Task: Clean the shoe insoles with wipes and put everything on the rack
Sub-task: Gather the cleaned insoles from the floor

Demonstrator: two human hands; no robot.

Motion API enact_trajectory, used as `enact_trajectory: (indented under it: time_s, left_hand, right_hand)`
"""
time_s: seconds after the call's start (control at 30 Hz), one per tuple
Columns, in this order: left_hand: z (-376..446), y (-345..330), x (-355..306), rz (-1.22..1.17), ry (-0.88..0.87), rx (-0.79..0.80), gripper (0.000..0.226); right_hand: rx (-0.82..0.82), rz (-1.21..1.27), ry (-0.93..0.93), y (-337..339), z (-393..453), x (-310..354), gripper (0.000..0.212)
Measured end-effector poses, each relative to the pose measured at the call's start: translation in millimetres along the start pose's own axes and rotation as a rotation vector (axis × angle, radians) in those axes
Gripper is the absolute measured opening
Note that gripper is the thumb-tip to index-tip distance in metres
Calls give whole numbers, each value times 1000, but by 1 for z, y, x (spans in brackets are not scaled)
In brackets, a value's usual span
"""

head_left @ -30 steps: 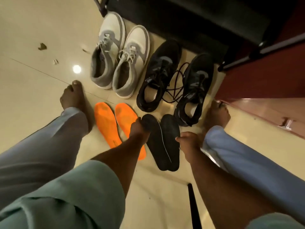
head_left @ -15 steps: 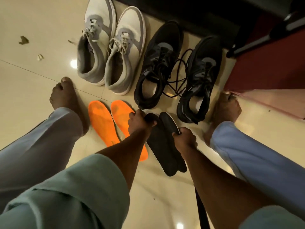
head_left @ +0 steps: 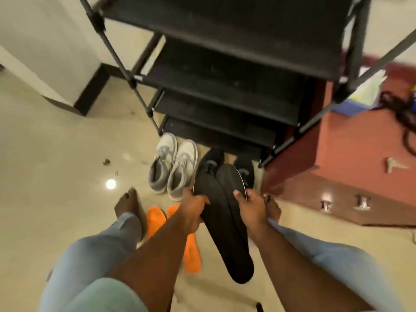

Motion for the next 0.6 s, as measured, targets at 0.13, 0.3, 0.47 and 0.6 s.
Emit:
enact_trajectory:
  time_s: [0.13, 0.3, 0.47, 0.6]
  left_hand:
    - [-54, -13, -68, -185, -201, 67, 40]
    - [-74, -41, -115, -123, -192, 177, 72]
    - [-53, -77, -168, -24, -376, 179, 51]
    - [-14, -113, -212, 19, -489, 142, 42]
  right_hand:
    - [22, 366, 9, 40, -28, 63, 7]
    - [151, 595, 25, 64, -27, 116, 28]
    - [-46, 626, 53, 97, 14, 145, 33]
    - [-222, 585, 94, 108, 77, 165, 47]
Point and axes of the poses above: each hand's wrist, its own z-axis towards the middle knuckle, its own y-axis out of the back of the hand, x = y × z, the point moved 7 cm from there along z, towards the middle knuckle, and after that the axes turned 4 degrees about -z, right-handed, at the moved point
